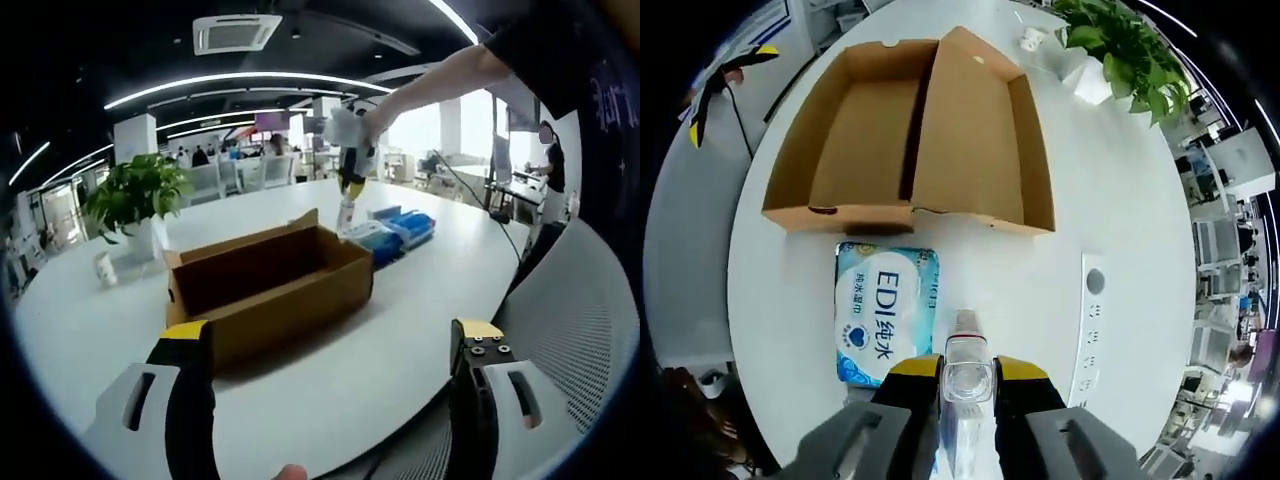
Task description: Operate the shoe box by opening the lid, removing the specified soft item, and placing it in the target area until the item is outside and the box remains undamaged.
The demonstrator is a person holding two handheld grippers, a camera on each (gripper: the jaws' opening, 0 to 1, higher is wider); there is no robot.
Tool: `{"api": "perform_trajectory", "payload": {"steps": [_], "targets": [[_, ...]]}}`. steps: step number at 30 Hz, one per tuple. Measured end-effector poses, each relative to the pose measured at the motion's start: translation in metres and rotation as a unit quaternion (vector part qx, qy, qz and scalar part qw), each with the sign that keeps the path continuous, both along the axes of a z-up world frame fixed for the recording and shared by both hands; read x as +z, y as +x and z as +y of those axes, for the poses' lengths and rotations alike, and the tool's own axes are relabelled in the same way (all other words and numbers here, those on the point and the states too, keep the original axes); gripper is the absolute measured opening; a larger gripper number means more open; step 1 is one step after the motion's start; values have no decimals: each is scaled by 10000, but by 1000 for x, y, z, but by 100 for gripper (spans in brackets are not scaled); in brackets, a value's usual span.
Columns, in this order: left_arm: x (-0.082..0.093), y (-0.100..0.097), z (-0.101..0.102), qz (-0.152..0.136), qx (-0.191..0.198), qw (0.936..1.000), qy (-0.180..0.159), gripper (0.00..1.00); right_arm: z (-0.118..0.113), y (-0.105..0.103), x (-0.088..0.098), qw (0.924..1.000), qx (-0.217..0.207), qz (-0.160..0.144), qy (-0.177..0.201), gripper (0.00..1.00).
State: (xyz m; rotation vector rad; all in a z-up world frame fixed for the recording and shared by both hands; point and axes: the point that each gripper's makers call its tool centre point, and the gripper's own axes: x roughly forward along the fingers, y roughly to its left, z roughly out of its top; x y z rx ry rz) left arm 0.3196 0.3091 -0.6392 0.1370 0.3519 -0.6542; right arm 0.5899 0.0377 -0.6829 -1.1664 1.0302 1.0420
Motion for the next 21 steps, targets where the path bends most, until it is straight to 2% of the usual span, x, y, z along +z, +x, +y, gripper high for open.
{"api": "perform_trajectory", "payload": {"steps": [14, 21], "targets": [[-2, -1, -1, 37, -26, 10000, 6, 96, 2, -3, -14, 9998, 79, 166, -85, 15], [-3, 1, 0, 50, 11, 10000, -39, 95, 6, -2, -13, 9995, 57, 293, -62, 15]]}}
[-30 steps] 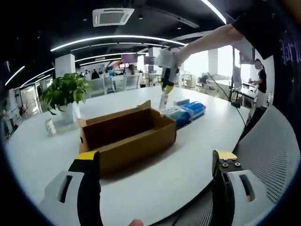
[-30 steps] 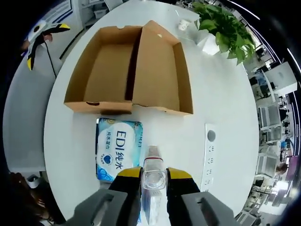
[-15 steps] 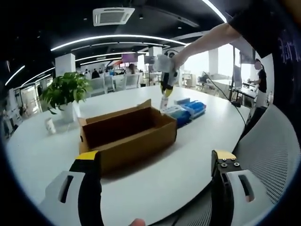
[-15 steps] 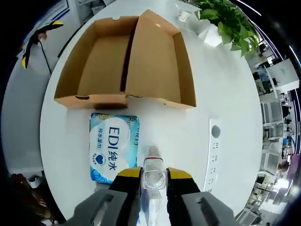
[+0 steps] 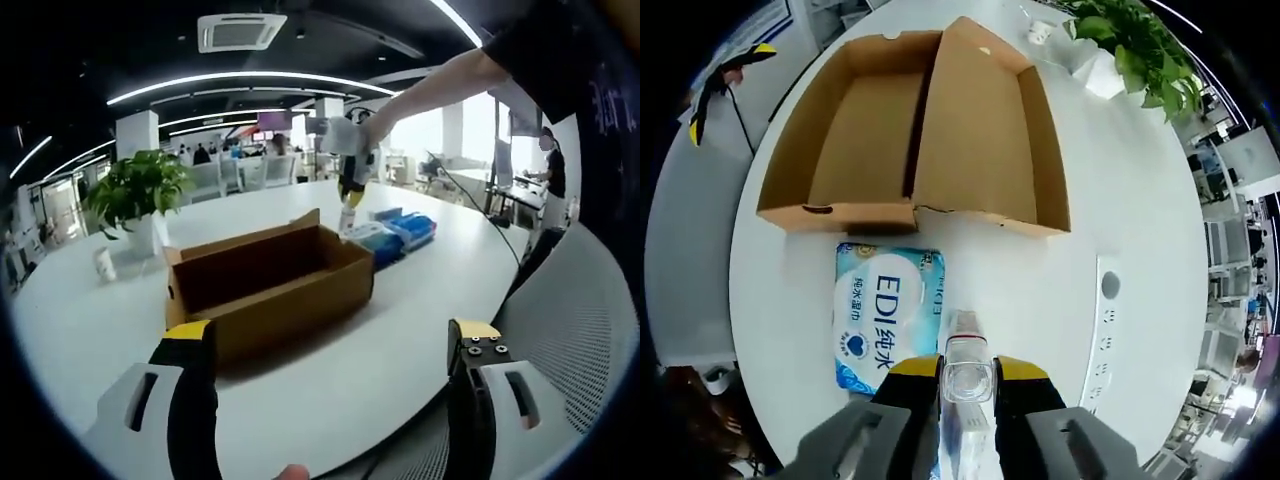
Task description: Operate the shoe box by opening the lid, removing the specified soft item, and placing it in the target area until the item is outside and the box remains undamaged.
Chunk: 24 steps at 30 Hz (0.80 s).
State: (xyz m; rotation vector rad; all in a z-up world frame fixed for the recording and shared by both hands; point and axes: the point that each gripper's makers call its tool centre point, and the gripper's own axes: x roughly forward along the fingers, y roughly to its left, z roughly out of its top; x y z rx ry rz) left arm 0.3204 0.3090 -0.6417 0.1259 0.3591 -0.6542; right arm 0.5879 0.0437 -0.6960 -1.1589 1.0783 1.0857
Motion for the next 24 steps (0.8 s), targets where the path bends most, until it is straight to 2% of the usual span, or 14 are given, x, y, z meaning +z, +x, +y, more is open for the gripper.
{"api": "perform_trajectory", "payload": {"steps": [6, 18, 24], "targets": [[-1, 0, -1, 12, -24, 10000, 54, 95, 0, 2, 0, 10000, 15, 4, -25, 16], [-2, 0, 0, 35, -33, 10000, 36, 93, 0, 13, 2, 9996, 79, -266, 21, 17], [-2, 0, 1, 37, -17, 10000, 37, 93, 0, 14, 2, 9996, 78, -287, 28, 17]]}}
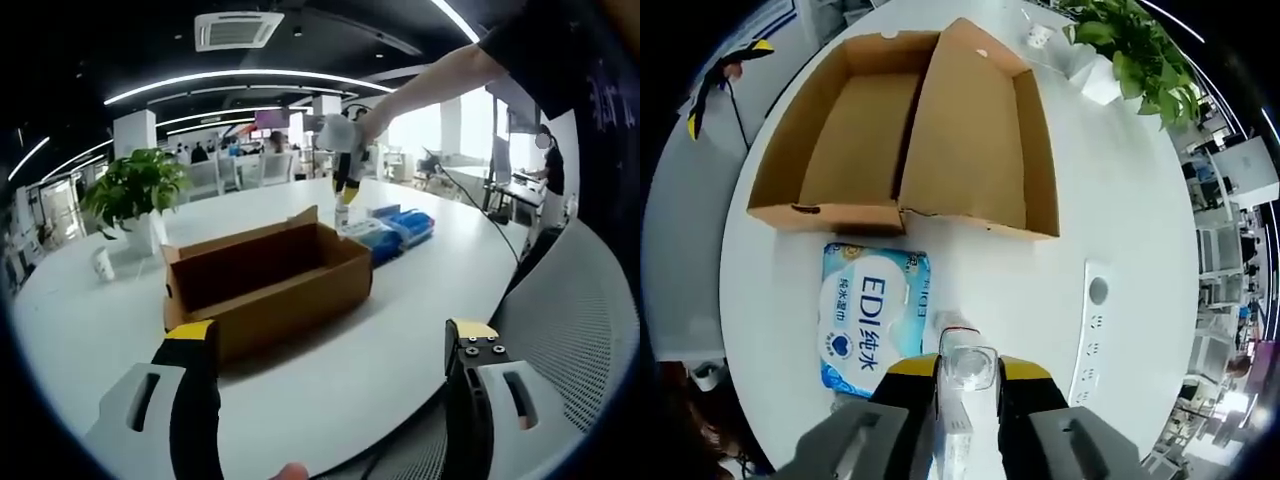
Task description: Operate the shoe box by opening the lid, removing the specified soft item, and placing it in the target area until the item is outside and the box remains undamaged.
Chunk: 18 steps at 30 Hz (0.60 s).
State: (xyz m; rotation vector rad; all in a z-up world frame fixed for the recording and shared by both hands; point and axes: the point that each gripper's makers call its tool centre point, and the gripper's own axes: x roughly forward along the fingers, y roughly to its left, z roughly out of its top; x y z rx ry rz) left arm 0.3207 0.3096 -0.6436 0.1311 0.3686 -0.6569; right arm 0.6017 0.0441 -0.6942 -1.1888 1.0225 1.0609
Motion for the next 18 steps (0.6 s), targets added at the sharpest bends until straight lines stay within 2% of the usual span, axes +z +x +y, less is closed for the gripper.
{"api": "perform_trajectory", "payload": {"steps": [8, 18], "targets": [[0, 0, 1, 1, 22, 10000, -18, 92, 0, 0, 0, 10000, 6, -46, -15, 18], [-1, -1, 1, 36, 12, 10000, -29, 92, -1, 1, 1, 9998, -145, -97, 94, 29]]}}
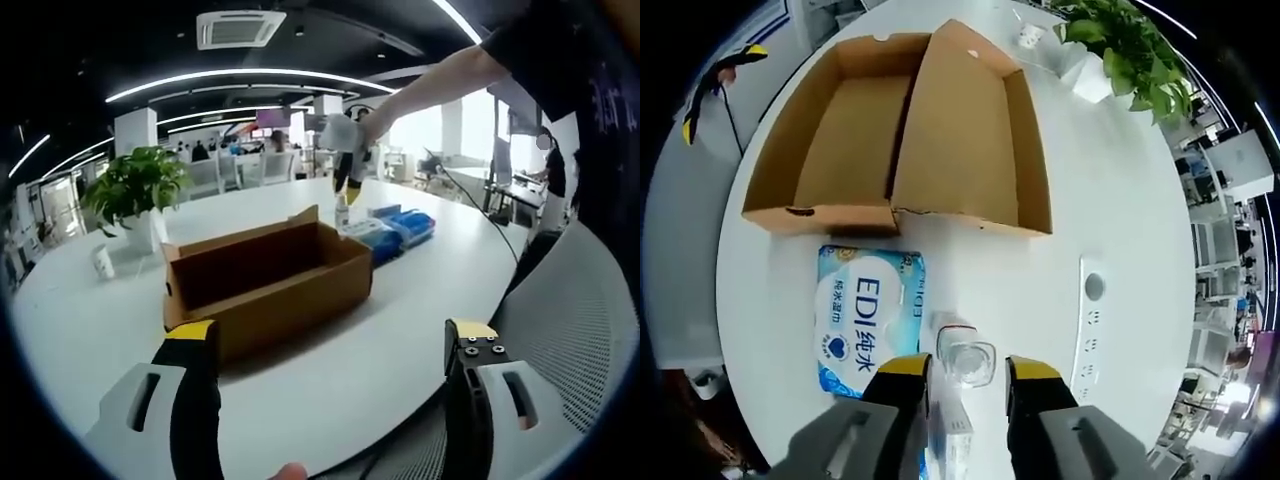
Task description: Operate the shoe box by opening the lid, removing the specified soft item, and placing it in the target area until the item is outside and the box remains undamaged.
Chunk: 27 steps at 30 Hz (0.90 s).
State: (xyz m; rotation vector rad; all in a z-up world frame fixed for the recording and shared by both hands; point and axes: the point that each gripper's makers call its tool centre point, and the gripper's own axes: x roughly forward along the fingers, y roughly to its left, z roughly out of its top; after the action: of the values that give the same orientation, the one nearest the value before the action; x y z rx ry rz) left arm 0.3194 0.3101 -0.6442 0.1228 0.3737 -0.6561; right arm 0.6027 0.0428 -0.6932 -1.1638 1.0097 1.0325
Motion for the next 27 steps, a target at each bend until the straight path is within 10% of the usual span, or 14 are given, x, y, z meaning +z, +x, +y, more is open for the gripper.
{"api": "perform_trajectory", "payload": {"steps": [27], "targets": [[-6, 12, 19, 265, 493, 9984, 28, 95, 11, 3, 24, 9967, -524, -119, 611, 49]]}}
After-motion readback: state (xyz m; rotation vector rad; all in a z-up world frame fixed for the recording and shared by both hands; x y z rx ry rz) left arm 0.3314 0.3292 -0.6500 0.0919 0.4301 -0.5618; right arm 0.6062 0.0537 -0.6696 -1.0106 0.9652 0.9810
